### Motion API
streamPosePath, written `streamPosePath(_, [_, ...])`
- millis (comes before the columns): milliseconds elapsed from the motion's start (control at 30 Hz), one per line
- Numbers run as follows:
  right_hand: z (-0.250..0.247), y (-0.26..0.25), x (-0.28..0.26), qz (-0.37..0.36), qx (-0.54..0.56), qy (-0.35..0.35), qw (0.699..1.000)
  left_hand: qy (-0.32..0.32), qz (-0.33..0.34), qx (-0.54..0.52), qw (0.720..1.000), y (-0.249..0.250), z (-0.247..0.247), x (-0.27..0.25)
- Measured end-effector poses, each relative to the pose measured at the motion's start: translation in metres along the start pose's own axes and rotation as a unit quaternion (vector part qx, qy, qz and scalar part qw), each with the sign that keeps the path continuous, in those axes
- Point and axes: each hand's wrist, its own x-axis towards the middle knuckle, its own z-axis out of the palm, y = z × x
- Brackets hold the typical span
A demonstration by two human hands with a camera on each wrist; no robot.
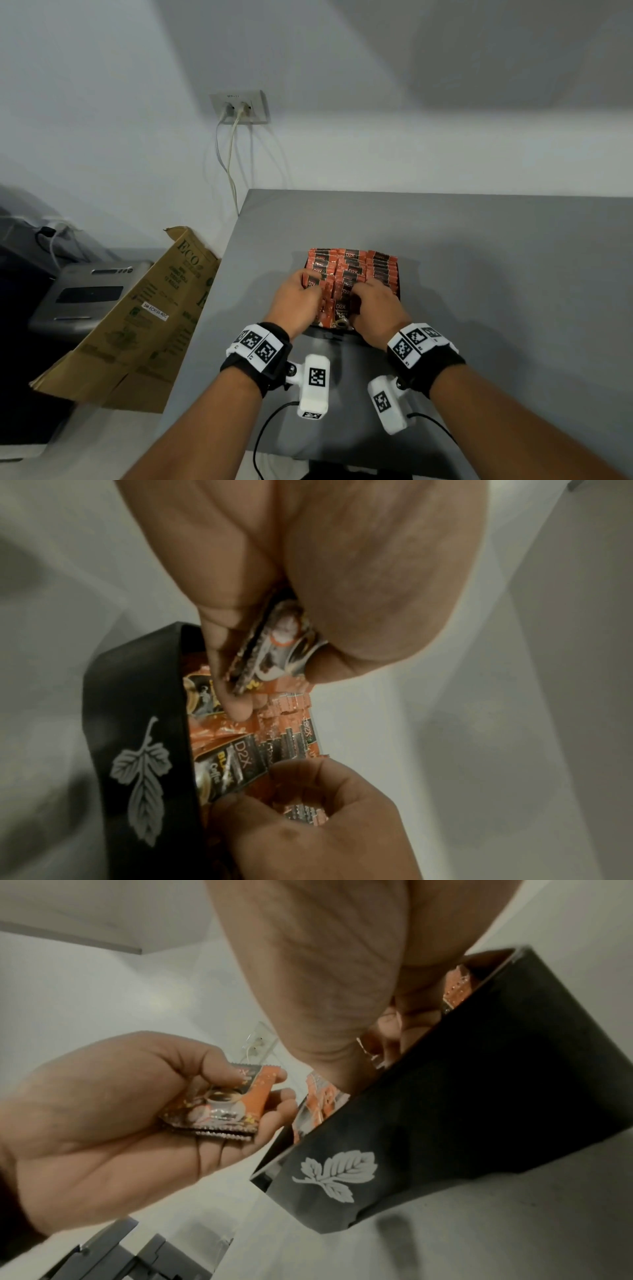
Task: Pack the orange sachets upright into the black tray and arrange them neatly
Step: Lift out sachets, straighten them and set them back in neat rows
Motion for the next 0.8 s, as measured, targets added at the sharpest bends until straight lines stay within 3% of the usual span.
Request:
streamPosePath(167, [-0.019, 0.001, 0.004, 0.009, 0.100, 0.083, 0.991, -0.041, 0.012, -0.030, 0.999, 0.002, 0.005, 0.000])
streamPosePath(300, [-0.040, -0.003, 0.003, -0.011, 0.231, 0.066, 0.971, -0.083, 0.046, -0.039, 0.995, 0.007, 0.013, 0.002])
streamPosePath(400, [-0.051, 0.009, 0.005, 0.009, 0.230, 0.113, 0.967, -0.084, 0.037, -0.059, 0.994, 0.011, 0.020, 0.003])
streamPosePath(500, [-0.065, 0.028, 0.002, 0.048, 0.234, 0.138, 0.961, -0.035, 0.013, -0.075, 0.997, 0.012, 0.019, 0.008])
streamPosePath(800, [-0.032, 0.044, -0.014, 0.084, 0.113, 0.053, 0.989, -0.029, 0.022, 0.016, 0.999, 0.005, 0.021, 0.008])
